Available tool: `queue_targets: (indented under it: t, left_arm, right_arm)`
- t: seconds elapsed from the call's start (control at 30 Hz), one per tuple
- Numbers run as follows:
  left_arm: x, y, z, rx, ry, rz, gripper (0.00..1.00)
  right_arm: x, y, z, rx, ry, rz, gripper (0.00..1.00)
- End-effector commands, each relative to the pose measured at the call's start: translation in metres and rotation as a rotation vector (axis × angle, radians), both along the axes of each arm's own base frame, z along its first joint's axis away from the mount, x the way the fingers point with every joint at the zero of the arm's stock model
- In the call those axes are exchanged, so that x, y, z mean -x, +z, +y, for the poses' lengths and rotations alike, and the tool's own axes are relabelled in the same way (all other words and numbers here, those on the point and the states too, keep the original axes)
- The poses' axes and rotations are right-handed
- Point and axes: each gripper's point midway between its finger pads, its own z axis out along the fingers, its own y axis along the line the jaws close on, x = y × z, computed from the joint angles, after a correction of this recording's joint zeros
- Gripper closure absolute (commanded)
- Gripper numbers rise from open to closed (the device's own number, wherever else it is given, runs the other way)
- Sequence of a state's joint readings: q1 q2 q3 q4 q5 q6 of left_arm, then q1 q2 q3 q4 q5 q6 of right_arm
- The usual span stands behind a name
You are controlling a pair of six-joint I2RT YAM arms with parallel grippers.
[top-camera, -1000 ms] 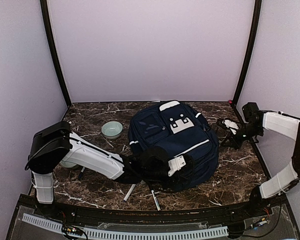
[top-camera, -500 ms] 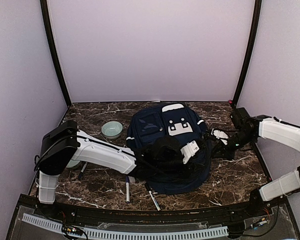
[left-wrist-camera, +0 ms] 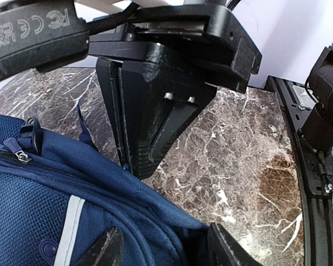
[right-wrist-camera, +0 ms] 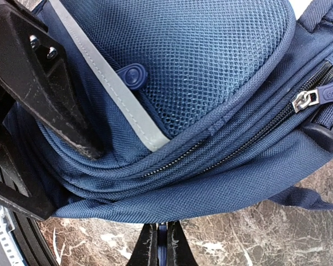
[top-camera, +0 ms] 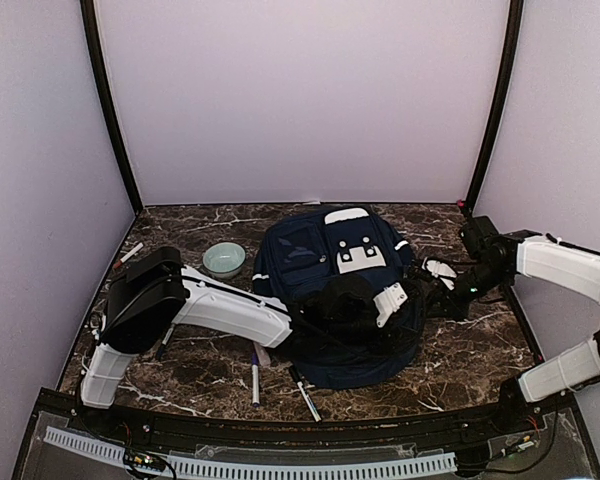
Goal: Pack the student bag
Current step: Hold the largest pocket of the student bag.
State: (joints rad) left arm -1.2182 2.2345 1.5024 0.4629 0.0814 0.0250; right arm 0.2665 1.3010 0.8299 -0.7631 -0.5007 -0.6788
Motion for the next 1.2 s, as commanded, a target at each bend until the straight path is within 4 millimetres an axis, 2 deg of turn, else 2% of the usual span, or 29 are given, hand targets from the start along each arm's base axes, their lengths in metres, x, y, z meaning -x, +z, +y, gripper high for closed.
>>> queue_targets:
  t: [0.0,0.27,0.43,0.63,0.77,1.0,1.17]
  left_arm:
    - [0.02,0.008,-0.008,0.037,-0.083,0.056,0.46]
    - [0.032,-0.004,-0.007,0.003,-0.095,0.086,0.45]
    - [0.031,-0.014,-0.006,-0.035,-0.071,0.069,0.59]
    - [0.022,-0.041,-0.012,-0.131,-0.013,0.062,0.53]
    - [0.023,-0.039,-0.015,-0.126,-0.01,0.044,0.49]
    - [0.01,-0.037,-0.012,-0.15,0.07,0.012,0.78]
    - [0.011,-0.031,-0.012,-0.141,0.065,0.01,0.93]
  right_arm:
    - [0.002,0.01,0.015,-0.077,0.022,0.018,1.0]
    - [0.001,0.01,0.014,-0.077,0.01,0.025,1.0]
    - [0.001,0.012,0.015,-0.086,0.009,0.033,1.0]
    - [-0.001,0.018,0.018,-0.115,-0.001,0.045,1.0]
    - [-0.007,0.018,0.016,-0.126,-0.027,0.065,1.0]
    - [-0.012,0.016,0.009,-0.126,-0.039,0.069,1.0]
    - [-0.019,0.003,-0.009,-0.064,-0.057,0.067,1.0]
